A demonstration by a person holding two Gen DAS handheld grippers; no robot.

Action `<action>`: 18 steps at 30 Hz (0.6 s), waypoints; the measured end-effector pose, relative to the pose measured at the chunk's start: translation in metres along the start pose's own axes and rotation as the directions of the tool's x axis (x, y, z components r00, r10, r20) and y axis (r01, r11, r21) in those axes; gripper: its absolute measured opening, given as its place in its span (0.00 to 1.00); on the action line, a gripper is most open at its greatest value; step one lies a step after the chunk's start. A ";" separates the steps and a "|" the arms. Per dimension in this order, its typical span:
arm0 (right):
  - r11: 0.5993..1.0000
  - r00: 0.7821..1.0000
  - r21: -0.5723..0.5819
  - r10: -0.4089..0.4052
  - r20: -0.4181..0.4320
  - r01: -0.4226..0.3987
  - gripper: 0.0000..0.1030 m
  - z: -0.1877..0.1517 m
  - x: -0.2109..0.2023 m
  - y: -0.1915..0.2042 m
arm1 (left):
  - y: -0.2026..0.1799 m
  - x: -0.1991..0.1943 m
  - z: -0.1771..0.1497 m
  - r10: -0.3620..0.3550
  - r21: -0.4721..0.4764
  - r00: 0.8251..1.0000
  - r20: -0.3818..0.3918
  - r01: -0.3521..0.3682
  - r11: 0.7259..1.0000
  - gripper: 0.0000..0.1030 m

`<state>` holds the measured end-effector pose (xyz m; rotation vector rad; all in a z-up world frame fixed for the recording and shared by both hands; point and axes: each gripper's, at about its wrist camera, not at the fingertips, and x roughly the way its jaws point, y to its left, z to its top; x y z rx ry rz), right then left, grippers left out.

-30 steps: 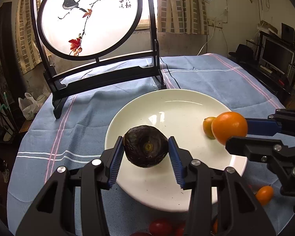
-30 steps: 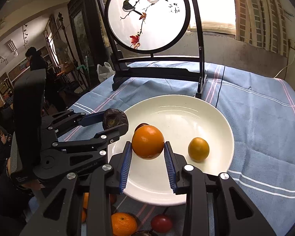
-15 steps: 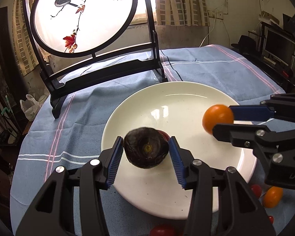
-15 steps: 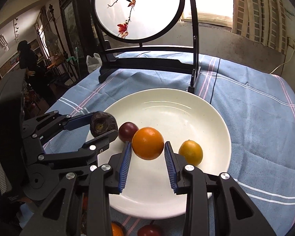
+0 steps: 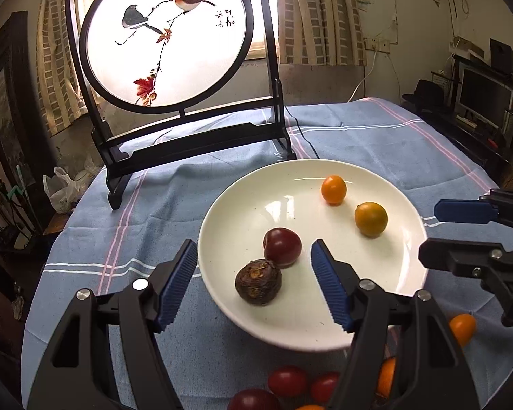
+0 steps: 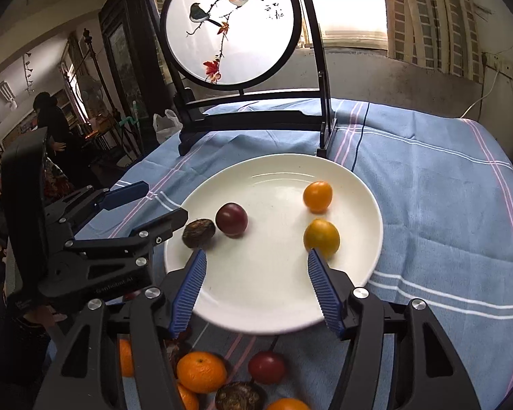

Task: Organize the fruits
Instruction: 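Withdraw both open grippers from the plate toward the fruit pile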

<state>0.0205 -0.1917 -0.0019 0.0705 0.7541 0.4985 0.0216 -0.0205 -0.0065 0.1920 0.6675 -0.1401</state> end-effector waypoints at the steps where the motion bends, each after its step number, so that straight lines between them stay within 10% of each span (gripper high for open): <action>1: 1.000 1.000 -0.003 0.005 0.004 -0.005 0.63 -0.005 -0.005 0.003 | 0.000 -0.006 -0.003 -0.001 0.004 1.000 0.004 0.001 1.000 0.66; 18: 0.991 1.000 -0.133 -0.001 0.022 0.004 0.68 -0.068 -0.063 0.056 | 0.009 -0.103 -0.069 -0.029 -0.007 0.998 0.050 0.030 1.000 0.71</action>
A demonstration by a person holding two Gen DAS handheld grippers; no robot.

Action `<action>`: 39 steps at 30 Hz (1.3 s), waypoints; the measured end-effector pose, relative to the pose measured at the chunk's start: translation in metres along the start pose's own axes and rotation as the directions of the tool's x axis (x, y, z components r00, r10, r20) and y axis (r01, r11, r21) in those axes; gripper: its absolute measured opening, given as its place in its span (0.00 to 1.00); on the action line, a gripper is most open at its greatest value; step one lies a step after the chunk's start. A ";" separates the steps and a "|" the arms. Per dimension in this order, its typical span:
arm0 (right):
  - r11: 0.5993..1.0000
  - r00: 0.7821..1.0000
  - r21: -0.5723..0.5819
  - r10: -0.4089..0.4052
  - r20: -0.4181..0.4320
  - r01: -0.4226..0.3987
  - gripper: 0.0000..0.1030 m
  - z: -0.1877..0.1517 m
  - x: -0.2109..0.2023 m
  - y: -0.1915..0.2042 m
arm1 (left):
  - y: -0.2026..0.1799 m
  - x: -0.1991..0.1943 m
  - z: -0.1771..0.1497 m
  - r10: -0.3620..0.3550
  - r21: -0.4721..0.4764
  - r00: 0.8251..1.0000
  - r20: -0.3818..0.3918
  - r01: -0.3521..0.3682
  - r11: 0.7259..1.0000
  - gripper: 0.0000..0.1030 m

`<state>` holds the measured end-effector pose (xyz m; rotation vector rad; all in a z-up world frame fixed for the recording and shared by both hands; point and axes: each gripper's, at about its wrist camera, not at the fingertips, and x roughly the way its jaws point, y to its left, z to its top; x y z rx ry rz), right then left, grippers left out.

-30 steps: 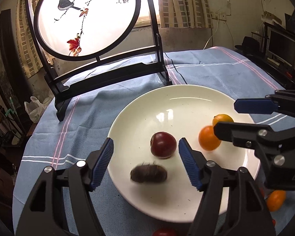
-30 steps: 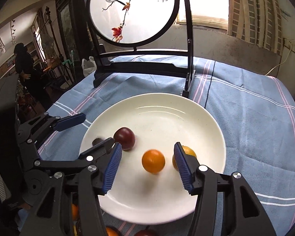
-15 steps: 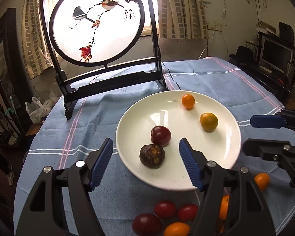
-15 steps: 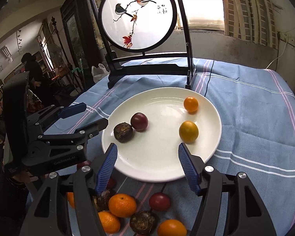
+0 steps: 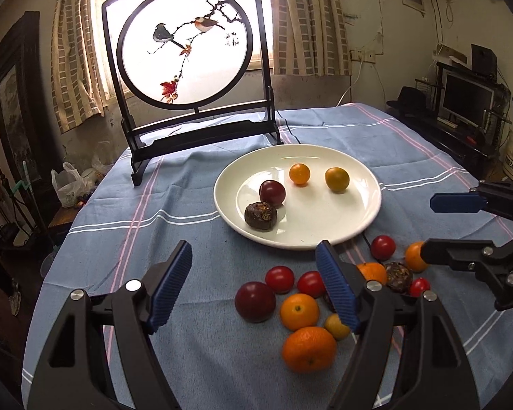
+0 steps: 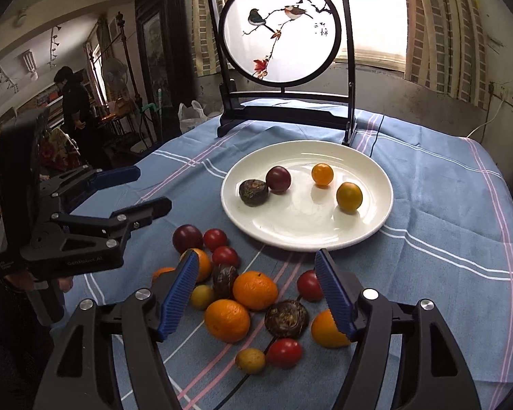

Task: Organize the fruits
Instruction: 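Withdraw both open grippers from the plate toward the fruit pile, then grasp the large mandarin with the left gripper while the right gripper grasps a small yellow fruit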

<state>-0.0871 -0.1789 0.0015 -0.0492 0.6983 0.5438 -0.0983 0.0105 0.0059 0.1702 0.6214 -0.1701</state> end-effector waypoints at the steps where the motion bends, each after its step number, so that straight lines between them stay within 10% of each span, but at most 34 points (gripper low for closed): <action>1: 1.000 1.000 -0.010 -0.003 -0.005 0.003 0.68 -0.004 -0.003 0.004 | 0.002 -0.006 -0.003 -0.008 -0.001 1.000 0.003 0.008 1.000 0.71; 16: 0.992 0.982 -0.129 -0.027 -0.186 0.002 0.67 -0.076 -0.010 0.031 | -0.007 -0.033 -0.064 -0.177 0.095 0.979 -0.097 0.186 0.978 0.73; 28: 0.997 0.966 -0.073 -0.017 -0.259 -0.002 0.26 -0.078 0.032 0.014 | -0.013 0.027 -0.070 -0.234 0.029 0.947 -0.222 0.246 0.969 0.71; 33: 0.998 0.967 -0.049 0.019 -0.253 -0.033 0.25 -0.079 0.028 0.009 | -0.017 0.039 -0.065 -0.282 0.017 0.926 -0.251 0.295 0.955 0.44; 39: 0.997 0.969 -0.006 0.070 -0.237 -0.073 0.25 -0.078 0.017 0.002 | -0.016 0.033 -0.065 -0.308 0.003 0.920 -0.241 0.318 0.948 0.43</action>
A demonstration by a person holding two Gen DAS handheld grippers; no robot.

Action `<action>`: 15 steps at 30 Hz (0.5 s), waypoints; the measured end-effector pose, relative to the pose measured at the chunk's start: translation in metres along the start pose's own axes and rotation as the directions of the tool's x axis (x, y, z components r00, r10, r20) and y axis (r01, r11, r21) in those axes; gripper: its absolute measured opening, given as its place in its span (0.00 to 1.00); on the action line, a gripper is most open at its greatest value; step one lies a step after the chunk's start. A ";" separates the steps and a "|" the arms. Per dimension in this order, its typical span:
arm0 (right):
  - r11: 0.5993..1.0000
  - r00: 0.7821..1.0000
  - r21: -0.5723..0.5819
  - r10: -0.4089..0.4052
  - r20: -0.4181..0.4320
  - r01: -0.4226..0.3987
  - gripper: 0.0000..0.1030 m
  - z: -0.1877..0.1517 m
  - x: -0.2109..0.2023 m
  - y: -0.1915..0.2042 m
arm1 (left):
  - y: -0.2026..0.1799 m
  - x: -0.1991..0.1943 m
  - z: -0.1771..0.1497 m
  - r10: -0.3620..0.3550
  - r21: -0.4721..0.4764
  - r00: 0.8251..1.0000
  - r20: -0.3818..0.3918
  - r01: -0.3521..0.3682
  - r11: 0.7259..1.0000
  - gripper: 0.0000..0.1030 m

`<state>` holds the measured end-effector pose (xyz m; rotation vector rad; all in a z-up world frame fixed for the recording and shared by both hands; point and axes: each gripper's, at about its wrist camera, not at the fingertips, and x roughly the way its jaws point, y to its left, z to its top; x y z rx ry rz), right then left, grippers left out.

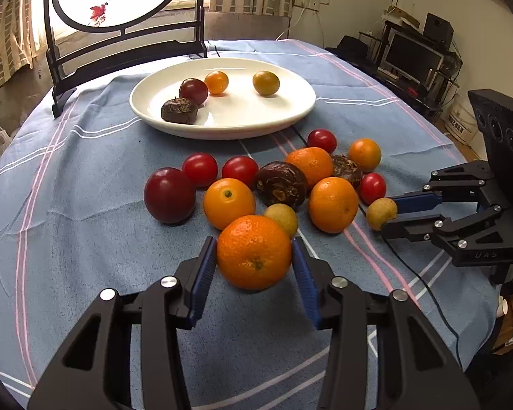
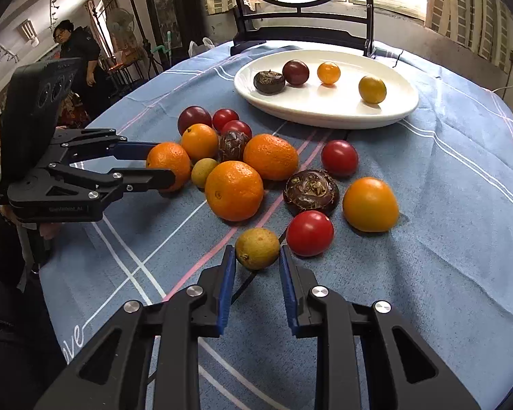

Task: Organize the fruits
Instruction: 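Grasp the large mandarin with the left gripper while the right gripper grasps a small yellow fruit, then carry both fruits onto the plate and open both grippers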

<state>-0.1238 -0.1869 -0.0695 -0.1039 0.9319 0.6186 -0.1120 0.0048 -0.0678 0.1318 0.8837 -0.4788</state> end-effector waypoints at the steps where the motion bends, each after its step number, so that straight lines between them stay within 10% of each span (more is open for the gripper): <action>1: 1.000 1.000 0.001 0.000 0.009 0.000 0.25 0.000 -0.002 0.000 | -0.001 -0.003 0.000 0.002 0.004 1.000 0.006 -0.002 1.000 0.43; 15: 0.997 0.990 0.041 0.065 0.124 -0.070 0.25 0.037 -0.024 -0.014 | 0.001 -0.035 0.044 -0.003 0.006 0.991 0.135 0.002 1.000 0.43</action>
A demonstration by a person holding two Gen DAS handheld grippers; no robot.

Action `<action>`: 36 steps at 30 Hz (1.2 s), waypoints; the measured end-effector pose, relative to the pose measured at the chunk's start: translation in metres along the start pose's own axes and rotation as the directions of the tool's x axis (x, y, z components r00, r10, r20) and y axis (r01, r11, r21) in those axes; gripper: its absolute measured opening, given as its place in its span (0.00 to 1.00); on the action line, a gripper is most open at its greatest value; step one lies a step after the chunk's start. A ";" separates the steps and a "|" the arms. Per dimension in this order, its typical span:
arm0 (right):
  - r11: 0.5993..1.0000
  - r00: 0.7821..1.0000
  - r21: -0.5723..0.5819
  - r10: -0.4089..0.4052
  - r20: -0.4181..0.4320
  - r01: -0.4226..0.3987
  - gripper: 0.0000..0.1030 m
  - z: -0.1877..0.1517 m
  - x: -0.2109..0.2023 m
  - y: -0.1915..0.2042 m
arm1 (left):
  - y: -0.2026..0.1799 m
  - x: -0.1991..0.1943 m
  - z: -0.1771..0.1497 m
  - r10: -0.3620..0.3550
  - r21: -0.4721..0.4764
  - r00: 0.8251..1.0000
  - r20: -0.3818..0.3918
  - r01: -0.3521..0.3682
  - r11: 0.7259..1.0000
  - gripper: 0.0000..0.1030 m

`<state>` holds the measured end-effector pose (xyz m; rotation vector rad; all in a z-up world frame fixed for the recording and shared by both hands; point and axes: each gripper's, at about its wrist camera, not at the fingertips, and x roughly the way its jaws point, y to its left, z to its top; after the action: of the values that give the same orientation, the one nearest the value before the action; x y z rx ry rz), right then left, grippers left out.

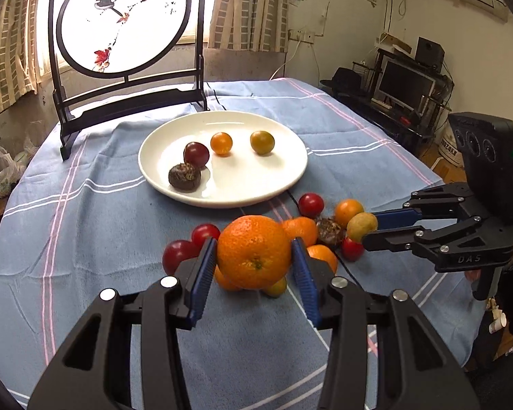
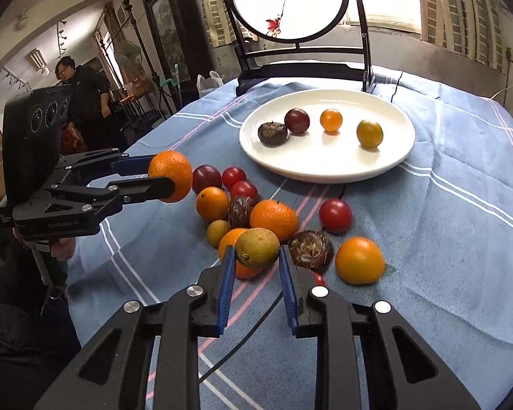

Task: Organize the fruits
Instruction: 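Carry both fruits onto the plate and open both grippers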

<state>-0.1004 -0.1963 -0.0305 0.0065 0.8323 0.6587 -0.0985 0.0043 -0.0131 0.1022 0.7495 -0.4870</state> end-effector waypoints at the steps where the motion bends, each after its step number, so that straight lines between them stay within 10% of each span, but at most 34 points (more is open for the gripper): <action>1: 1.000 1.000 0.004 0.002 0.008 -0.002 0.25 0.006 0.000 -0.002 | 0.002 0.002 0.006 0.003 -0.002 1.000 0.006 -0.003 1.000 0.43; 12: 0.999 0.996 0.031 -0.041 0.078 0.038 0.25 0.078 0.015 -0.033 | 0.037 0.033 0.077 0.069 -0.027 0.997 0.037 -0.068 0.997 0.43; 24: 0.994 0.995 0.047 -0.102 -0.009 0.102 0.30 0.130 0.083 -0.065 | 0.041 0.124 0.096 0.115 0.027 0.986 -0.125 -0.112 0.993 0.44; 26: 0.990 0.993 0.078 -0.118 0.022 0.116 0.45 0.135 0.081 -0.072 | 0.042 0.124 0.098 0.133 0.015 0.986 -0.102 -0.132 0.991 0.56; 36: 0.995 0.996 0.058 -0.082 0.042 0.080 0.50 0.090 0.040 -0.053 | 0.055 0.064 0.077 0.176 -0.042 0.984 -0.011 -0.176 0.983 0.68</action>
<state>0.0098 -0.1949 -0.0097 0.0378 0.8040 0.5571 0.0150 0.0078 -0.0041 0.1295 0.7502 -0.3021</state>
